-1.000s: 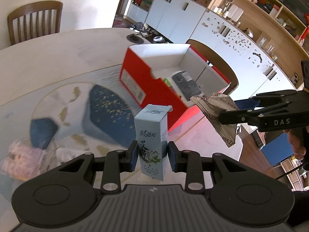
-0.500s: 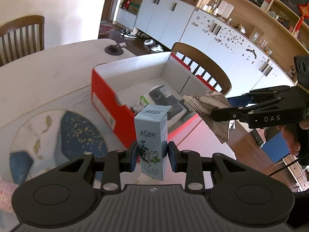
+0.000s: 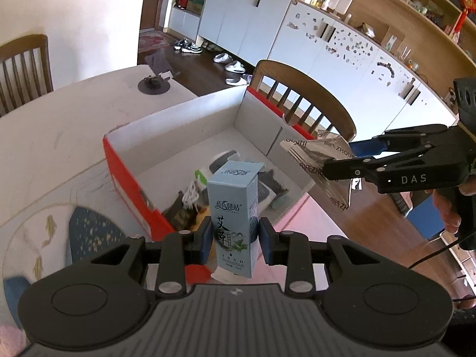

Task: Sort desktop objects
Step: 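Carry blue-white carton in left tool and silver snack bag in right tool over red box, then open left gripper dropping carton into red box while right gripper releases silver bag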

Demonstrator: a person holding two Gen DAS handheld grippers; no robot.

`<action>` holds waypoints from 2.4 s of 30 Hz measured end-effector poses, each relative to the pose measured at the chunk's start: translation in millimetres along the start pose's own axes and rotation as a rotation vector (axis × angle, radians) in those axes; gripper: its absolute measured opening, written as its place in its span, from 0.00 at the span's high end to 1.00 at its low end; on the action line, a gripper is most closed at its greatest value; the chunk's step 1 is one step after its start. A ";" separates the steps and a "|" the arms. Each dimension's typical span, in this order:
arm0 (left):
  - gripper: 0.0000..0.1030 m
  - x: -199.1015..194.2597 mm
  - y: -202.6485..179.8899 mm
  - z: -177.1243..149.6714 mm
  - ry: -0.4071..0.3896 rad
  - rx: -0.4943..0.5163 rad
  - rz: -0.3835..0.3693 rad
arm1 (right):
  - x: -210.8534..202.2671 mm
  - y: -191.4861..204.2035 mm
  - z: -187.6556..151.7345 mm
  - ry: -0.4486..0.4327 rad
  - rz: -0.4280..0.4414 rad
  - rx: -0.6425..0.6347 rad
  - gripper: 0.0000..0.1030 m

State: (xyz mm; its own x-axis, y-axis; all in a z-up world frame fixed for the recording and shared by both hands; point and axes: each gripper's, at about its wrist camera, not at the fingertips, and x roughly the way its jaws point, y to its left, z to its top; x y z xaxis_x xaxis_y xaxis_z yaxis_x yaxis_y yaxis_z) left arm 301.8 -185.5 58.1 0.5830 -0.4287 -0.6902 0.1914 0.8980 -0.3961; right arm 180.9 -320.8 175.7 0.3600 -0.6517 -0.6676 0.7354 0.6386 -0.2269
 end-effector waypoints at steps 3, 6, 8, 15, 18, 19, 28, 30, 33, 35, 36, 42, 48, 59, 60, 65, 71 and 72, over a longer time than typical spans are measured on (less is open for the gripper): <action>0.70 9.6 0.8 11.2 0.010 0.009 0.014 | 5.2 -8.9 5.7 -0.002 -0.010 0.004 0.51; 0.70 20.2 3.5 21.6 0.027 0.008 0.028 | 12.6 -15.6 12.1 0.001 -0.025 0.001 0.51; 0.70 26.4 5.5 28.0 0.037 0.011 0.037 | 17.5 -21.7 15.6 0.007 -0.024 0.014 0.51; 0.70 49.0 11.6 52.2 0.077 0.038 0.056 | 35.7 -33.0 22.3 0.041 -0.031 0.002 0.51; 0.70 58.3 16.2 60.2 0.089 0.048 0.061 | 46.2 -35.6 25.4 0.064 -0.031 -0.004 0.51; 0.70 61.7 17.5 62.2 0.092 0.054 0.067 | 49.3 -36.3 26.3 0.069 -0.032 -0.008 0.51; 0.70 97.0 31.7 68.6 0.156 0.068 0.123 | 78.2 -36.6 25.9 0.124 -0.031 -0.024 0.51; 0.70 104.9 33.9 68.5 0.176 0.074 0.128 | 84.9 -35.2 23.3 0.140 -0.031 -0.030 0.51; 0.70 114.2 32.7 68.0 0.202 0.100 0.136 | 92.1 -33.2 21.2 0.155 -0.030 -0.036 0.51; 0.70 120.3 30.8 67.6 0.217 0.121 0.138 | 96.0 -32.9 20.8 0.163 -0.030 -0.037 0.51; 0.70 122.9 29.5 67.2 0.223 0.136 0.143 | 97.8 -32.7 20.6 0.167 -0.029 -0.037 0.51; 0.70 139.7 26.8 65.4 0.270 0.198 0.169 | 109.0 -32.3 16.9 0.193 -0.029 -0.033 0.51; 0.70 151.7 25.7 65.0 0.306 0.231 0.175 | 116.0 -33.3 15.7 0.195 -0.022 -0.010 0.51; 0.70 162.3 27.8 63.2 0.346 0.235 0.190 | 121.1 -34.3 15.4 0.192 -0.013 0.013 0.49; 0.70 162.4 28.4 63.1 0.346 0.231 0.193 | 121.3 -34.6 15.1 0.190 -0.013 0.016 0.49; 0.61 159.0 27.6 62.2 0.336 0.226 0.200 | 120.4 -35.2 14.5 0.184 -0.010 0.023 0.46; 0.38 144.5 22.0 65.1 0.288 0.234 0.192 | 113.1 -32.8 15.1 0.148 -0.027 -0.007 0.39; 0.38 142.0 21.2 65.6 0.284 0.230 0.187 | 111.0 -32.3 15.7 0.141 -0.031 -0.012 0.38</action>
State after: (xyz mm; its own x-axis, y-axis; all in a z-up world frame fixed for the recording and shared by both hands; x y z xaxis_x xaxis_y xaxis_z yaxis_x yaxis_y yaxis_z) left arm 440.4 -220.8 -8.5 0.3899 -0.2374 -0.8897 0.2933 0.9479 -0.1244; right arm 206.2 -420.3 120.1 0.2524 -0.6078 -0.7530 0.7379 0.6242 -0.2565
